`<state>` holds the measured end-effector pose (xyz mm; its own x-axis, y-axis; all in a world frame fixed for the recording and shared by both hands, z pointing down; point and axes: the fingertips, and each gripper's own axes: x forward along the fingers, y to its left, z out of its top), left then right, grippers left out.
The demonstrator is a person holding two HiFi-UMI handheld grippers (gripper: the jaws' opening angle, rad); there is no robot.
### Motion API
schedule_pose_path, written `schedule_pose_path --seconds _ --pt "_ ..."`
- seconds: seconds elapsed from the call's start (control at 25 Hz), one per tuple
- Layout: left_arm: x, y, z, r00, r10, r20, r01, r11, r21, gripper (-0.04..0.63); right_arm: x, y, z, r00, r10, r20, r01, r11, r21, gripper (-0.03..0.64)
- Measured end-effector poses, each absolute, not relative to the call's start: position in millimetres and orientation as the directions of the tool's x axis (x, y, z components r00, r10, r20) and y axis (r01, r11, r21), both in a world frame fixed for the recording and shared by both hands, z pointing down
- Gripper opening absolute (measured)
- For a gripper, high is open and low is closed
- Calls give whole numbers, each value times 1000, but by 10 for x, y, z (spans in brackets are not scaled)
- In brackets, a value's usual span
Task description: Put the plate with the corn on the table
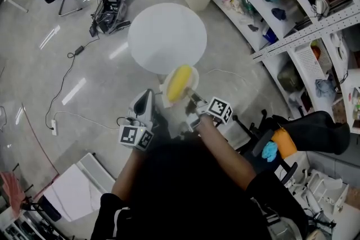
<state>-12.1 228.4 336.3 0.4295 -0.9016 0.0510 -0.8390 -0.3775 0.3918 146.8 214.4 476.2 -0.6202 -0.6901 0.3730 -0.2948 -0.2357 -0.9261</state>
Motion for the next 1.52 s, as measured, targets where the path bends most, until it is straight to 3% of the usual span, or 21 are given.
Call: schedule_pose_path --seconds 0.4,0.84,1.04,1.16,1.52 --pt "-415 1774 3304 473 -881 14 -799 -422 429 3 1152 1732 4699 -599 -707 375 -303 -234 -924 26" --pt "-779 1350 3422 529 -846 59 -782 -460 420 3 841 1404 4695 -544 -741 394 -292 -273 -917 26" --pt "-892 1212 3332 557 -830 6 -747 -498 440 3 709 1308 4660 -528 -753 392 -300 -267 -916 26" --pt "-941 1140 3410 566 -823 49 -757 -496 425 3 660 1257 4654 -509 -757 410 -297 -293 -909 26" --pt "-913 876 3352 536 -844 3 -760 -481 437 3 657 975 4630 -545 -744 387 -297 -260 -919 26"
